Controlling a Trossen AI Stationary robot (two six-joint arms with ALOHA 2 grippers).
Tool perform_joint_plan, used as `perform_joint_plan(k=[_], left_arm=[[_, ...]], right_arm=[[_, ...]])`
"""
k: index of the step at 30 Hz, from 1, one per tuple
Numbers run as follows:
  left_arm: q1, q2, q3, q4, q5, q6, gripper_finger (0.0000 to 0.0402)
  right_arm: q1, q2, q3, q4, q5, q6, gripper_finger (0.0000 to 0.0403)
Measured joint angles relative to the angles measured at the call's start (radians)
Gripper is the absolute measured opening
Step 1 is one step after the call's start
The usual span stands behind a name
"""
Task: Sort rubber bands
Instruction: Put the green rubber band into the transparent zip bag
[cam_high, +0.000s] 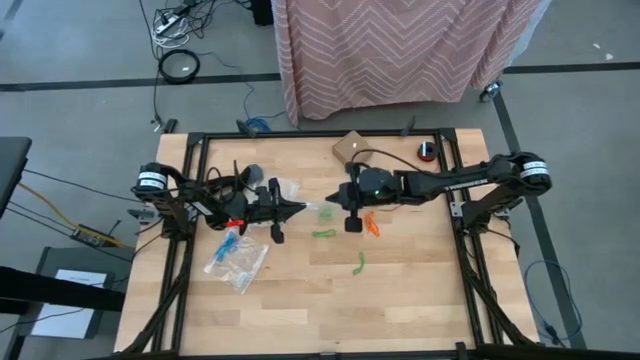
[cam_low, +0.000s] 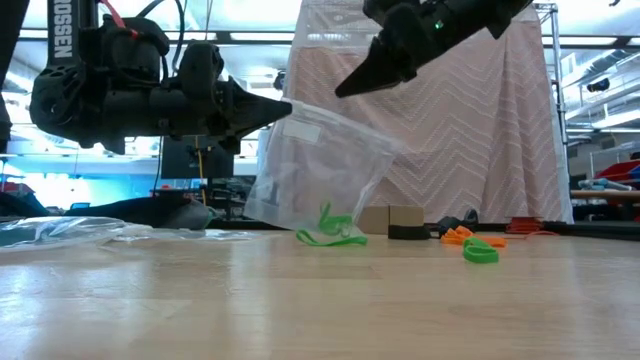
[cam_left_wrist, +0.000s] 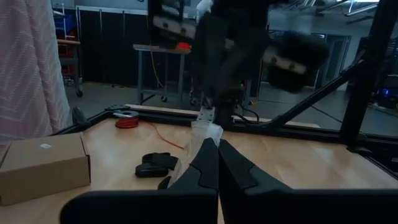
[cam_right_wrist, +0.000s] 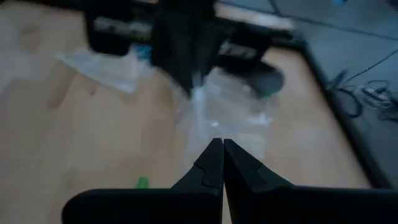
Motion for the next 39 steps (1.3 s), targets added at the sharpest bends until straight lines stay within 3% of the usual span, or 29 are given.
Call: perform_joint_plan(k=[8,31,35,39], left_arm=[[0.000,0.000,0.000,-0.001,-0.001,-0.001,0.0000],[0.000,0.000,0.070,-0.006,0.045,-0.031,0.0000],[0.000,0.000,0.087,-0.054,0.045,-0.029,0.0000],[0.000,0.000,0.104,-0.101,0.052,-0.031,0.0000]], right_arm=[[0.000,0.069,0.001,0.025,-0.020,0.006,0.0000],[-0.030,0.083,0.000,-0.051,-0.041,0.086,0.0000],[-0.036,0.102,0.002,-0.016,-0.157,0.102,0.0000],[-0.036,0.127,0.000,0.003,-0.179,0.122,0.0000]])
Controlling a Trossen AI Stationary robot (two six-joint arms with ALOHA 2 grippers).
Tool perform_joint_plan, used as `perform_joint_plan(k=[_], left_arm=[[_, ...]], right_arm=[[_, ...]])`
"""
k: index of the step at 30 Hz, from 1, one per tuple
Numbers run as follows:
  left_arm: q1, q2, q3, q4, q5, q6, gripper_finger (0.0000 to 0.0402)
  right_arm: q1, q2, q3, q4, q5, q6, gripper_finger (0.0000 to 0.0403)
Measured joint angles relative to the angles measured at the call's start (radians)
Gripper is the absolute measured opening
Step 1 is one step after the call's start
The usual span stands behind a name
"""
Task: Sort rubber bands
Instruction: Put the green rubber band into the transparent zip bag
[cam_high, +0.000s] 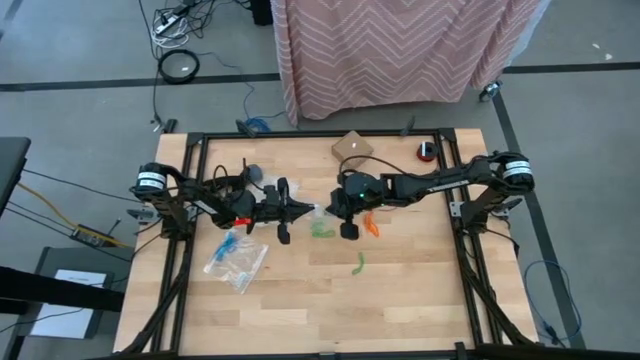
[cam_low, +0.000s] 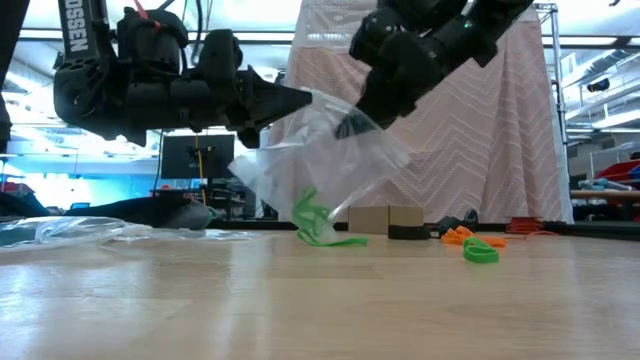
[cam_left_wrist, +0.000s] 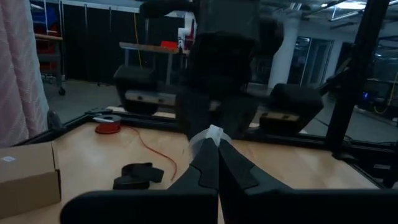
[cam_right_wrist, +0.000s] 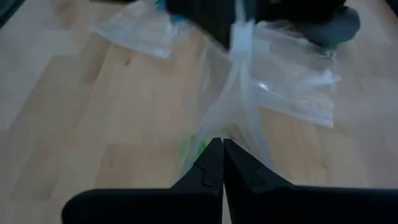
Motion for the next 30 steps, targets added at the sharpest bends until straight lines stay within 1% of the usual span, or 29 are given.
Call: perform_joint_plan(k=[4,7,10,15,19,25,30], left_arm=[[0.000,0.000,0.009,-0.001,0.000,-0.003,0.0000],[0.000,0.000,0.008,-0.002,0.000,-0.012,0.0000],[0.000,0.000,0.008,-0.019,0.000,-0.018,0.0000],[0.000,0.000,0.008,-0.029,0.000,-0.017,0.0000],[0.000,0.000,0.008,-0.024,0.000,-0.017,0.0000],[0.000,0.000,0.008,-0.030,-0.008,-0.015,0.0000],[0.009,0.000,0.008,-0.046,-0.019,-0.002,0.0000]], right_arm=[[-0.002,0.038,0.000,0.009,-0.040,0.022,0.0005],[0.000,0.057,0.000,-0.007,-0.051,0.015,0.0032],[0.000,0.056,0.000,0.009,-0.050,0.009,0.0081],[-0.003,0.049,0.000,0.117,-0.013,0.006,0.0177],[-0.012,0.049,0.000,0.128,-0.010,0.014,0.0230],[-0.016,0.049,0.000,0.101,0.029,0.030,0.0275],[-0.016,0.049,0.000,0.109,0.030,0.044,0.0286]])
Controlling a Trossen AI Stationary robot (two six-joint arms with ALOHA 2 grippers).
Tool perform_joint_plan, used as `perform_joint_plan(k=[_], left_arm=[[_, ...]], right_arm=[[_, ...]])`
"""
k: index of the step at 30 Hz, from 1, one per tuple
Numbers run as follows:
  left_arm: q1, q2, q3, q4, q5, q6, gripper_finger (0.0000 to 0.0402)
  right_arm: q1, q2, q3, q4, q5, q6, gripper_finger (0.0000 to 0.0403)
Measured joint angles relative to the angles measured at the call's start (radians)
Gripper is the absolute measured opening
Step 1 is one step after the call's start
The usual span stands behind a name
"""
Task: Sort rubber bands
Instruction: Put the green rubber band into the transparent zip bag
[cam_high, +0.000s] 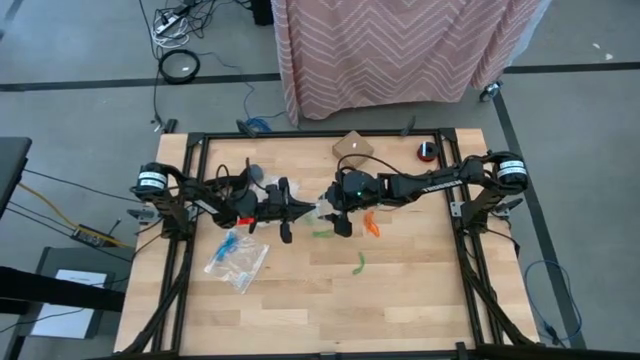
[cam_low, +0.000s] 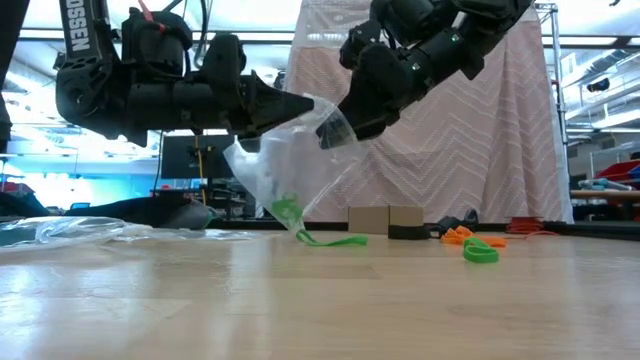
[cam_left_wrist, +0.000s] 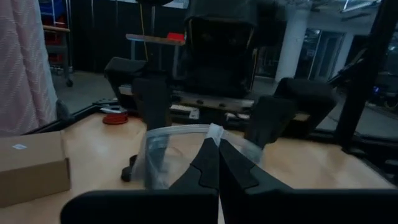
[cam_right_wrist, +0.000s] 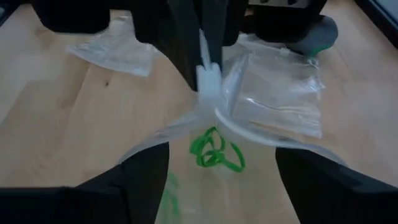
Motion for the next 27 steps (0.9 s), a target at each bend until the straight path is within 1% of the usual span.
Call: perform_joint_plan(k=[3,6,17,24,27], left_arm=[[0.009,0.000,0.000,-0.006,0.000,0.009,0.0000],[0.021,0.000,0.000,-0.006,0.000,0.009,0.0000],[0.066,0.000,0.000,-0.051,-0.004,0.004,0.0000],[0.067,0.000,0.000,-0.026,-0.023,0.027,0.0000],[0.090,0.000,0.000,0.027,-0.031,0.040,0.0000]], right_arm=[[0.000,-0.007,0.000,-0.018,-0.018,0.036,0.0281],[0.000,-0.042,0.000,-0.056,-0.022,0.047,0.0276],[-0.005,-0.232,0.000,-0.270,-0.021,0.045,0.0270],[-0.007,-0.319,0.000,-0.300,0.005,0.043,0.0268],[-0.002,-0.350,0.000,-0.321,0.005,0.063,0.0265]])
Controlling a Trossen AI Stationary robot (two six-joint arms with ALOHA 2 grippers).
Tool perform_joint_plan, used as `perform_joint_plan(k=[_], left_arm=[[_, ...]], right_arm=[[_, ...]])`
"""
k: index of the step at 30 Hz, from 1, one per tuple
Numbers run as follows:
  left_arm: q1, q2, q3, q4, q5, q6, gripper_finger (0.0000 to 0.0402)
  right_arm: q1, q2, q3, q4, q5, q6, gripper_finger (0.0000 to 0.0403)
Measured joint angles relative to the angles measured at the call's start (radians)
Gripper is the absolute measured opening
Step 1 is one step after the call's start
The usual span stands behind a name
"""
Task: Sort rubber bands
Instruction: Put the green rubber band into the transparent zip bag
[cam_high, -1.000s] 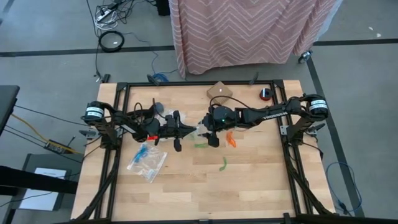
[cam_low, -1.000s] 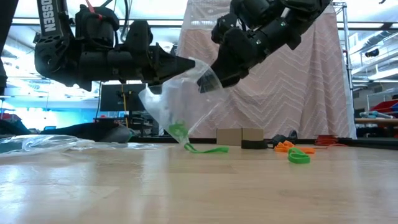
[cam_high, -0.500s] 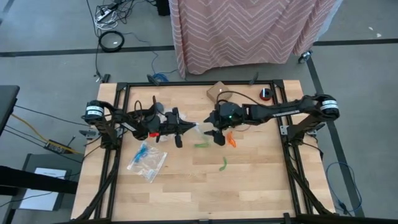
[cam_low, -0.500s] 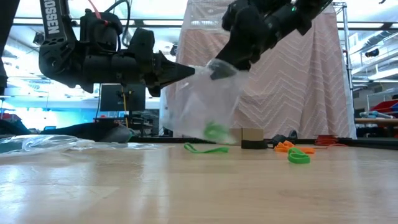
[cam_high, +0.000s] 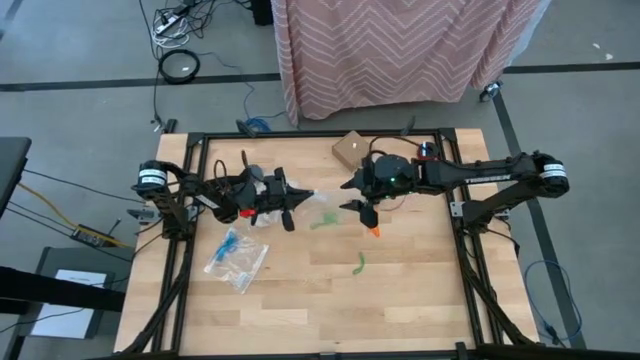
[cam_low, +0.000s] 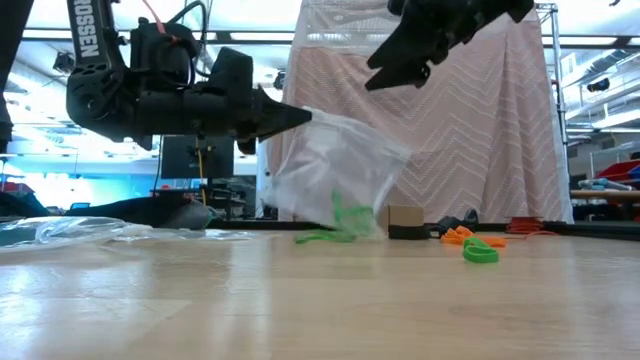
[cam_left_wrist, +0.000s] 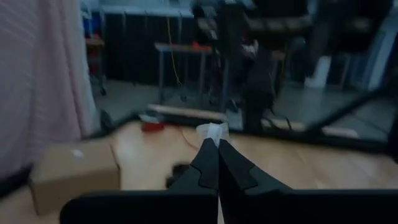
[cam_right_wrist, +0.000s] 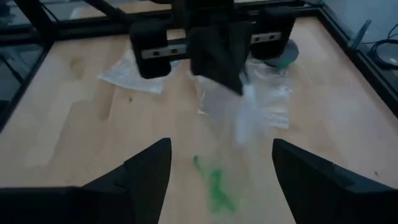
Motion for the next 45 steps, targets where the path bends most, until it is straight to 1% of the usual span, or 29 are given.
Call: perform_joint_plan(k=[3,4,7,10,12,14,19,23,27,33,34,36,38,45], left_arm=[[0.034,0.000,0.000,0.082,0.003,0.000,0.0000],[0.049,0.000,0.000,0.115,0.027,0.000,0.0000],[0.093,-0.024,0.008,0.110,0.135,-0.001,0.0000],[0.128,-0.046,0.006,0.116,0.257,0.011,0.0000],[0.143,-0.057,0.001,0.123,0.288,0.024,0.0000],[0.159,-0.056,-0.009,0.121,0.289,0.024,0.0000],[0.182,-0.042,-0.058,0.118,0.285,0.023,0.0000],[0.193,-0.042,-0.100,0.122,0.265,0.027,0.0000],[0.204,-0.042,-0.139,0.122,0.248,0.023,0.0000],[0.203,-0.037,-0.161,0.118,0.237,0.000,0.0000],[0.203,-0.037,-0.161,0.118,0.230,-0.005,0.0000],[0.203,-0.036,-0.173,0.122,0.198,-0.015,0.0000],[0.203,-0.024,-0.182,0.121,0.173,-0.035,0.0000],[0.203,-0.024,-0.213,0.120,0.170,-0.063,0.0000]], right_arm=[[0.026,-0.006,0.000,-0.039,-0.001,0.003,0.0257],[0.036,-0.002,0.000,-0.051,-0.003,0.004,0.0255],[0.063,0.017,0.000,-0.054,0.008,0.006,0.0250],[0.080,0.062,0.002,-0.055,0.064,0.002,0.0249],[0.084,0.105,0.001,-0.055,0.096,-0.016,0.0249],[0.085,0.156,0.001,-0.047,0.116,-0.037,0.0250],[0.084,0.287,0.000,0.013,0.116,-0.090,0.0250],[0.081,0.356,0.000,0.074,0.116,-0.124,0.0249],[0.072,0.395,0.000,0.133,0.106,-0.140,0.0249],[0.046,0.430,0.002,0.184,0.107,-0.157,0.0245],[0.044,0.436,-0.002,0.182,0.107,-0.158,0.0244],[0.039,0.458,0.002,0.240,0.106,-0.157,0.0245],[0.039,0.480,0.001,0.262,0.105,-0.157,0.0245],[0.031,0.536,0.014,0.305,0.102,-0.182,0.0239]])
